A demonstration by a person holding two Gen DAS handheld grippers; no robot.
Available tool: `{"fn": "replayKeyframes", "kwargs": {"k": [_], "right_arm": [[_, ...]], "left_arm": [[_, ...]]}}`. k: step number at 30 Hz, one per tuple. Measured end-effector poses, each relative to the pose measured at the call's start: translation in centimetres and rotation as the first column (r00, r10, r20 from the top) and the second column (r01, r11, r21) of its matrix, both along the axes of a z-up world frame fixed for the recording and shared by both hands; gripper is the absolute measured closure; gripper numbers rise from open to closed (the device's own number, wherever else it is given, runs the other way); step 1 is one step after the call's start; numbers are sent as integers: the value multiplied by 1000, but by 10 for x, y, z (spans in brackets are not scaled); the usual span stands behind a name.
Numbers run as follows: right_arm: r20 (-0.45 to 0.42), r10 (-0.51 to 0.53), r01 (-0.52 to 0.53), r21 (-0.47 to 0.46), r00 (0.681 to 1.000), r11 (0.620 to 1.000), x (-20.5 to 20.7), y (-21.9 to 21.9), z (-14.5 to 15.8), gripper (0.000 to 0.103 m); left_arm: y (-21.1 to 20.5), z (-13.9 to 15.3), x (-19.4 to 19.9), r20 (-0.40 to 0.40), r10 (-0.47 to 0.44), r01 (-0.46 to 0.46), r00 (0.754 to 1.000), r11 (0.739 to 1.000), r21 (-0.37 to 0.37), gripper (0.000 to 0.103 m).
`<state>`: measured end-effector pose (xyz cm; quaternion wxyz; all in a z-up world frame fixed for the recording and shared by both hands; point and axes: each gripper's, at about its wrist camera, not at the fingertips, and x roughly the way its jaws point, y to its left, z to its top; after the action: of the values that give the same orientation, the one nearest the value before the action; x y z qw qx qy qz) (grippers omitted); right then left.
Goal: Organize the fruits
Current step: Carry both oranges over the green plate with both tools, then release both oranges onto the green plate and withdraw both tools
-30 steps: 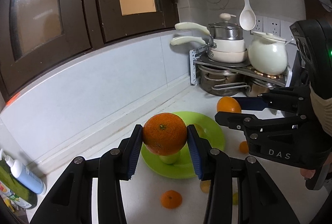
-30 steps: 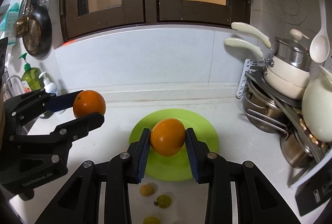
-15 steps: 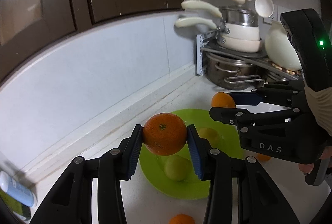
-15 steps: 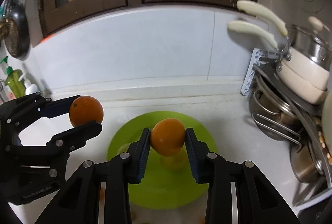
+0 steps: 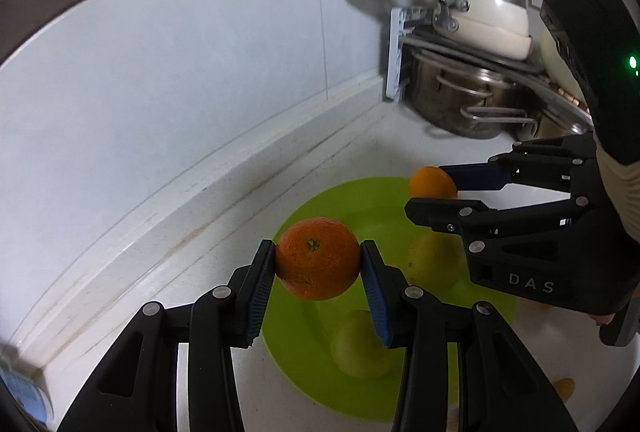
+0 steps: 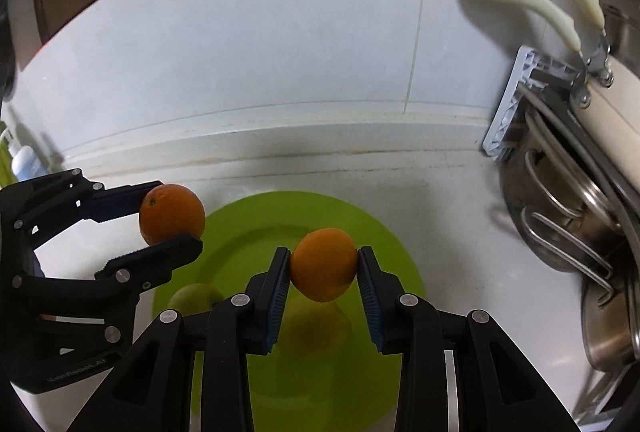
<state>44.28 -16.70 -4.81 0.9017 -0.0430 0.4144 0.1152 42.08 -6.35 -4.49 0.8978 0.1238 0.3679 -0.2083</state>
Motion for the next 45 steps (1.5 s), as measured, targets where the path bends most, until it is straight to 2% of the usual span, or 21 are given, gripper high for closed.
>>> {"fn": "replayKeyframes", "kwargs": {"k": [12, 19, 22, 30, 45], "right_arm": [[-33, -13, 13, 3, 999, 1000, 8, 0, -7, 68], [-24, -16, 16, 0, 1000, 1000, 9, -1, -6, 68], [-18, -20, 20, -2, 1000, 1000, 5, -2, -4, 68], [39, -29, 29, 12, 999, 1000, -19, -4, 17, 68], [186, -23, 18, 31, 982, 999, -113, 5, 72, 68]], "left_arm": [[-6, -21, 21, -51, -8, 8, 999, 1000, 1, 60], [-4, -24, 21, -47, 6, -5, 999, 1000, 8, 57], [2, -18, 18, -28, 18, -18, 999, 1000, -2, 51], [11, 6, -7, 18, 43, -43, 999, 999, -24, 49], [28, 66, -96, 131, 60, -49, 990, 995, -85, 45]]}}
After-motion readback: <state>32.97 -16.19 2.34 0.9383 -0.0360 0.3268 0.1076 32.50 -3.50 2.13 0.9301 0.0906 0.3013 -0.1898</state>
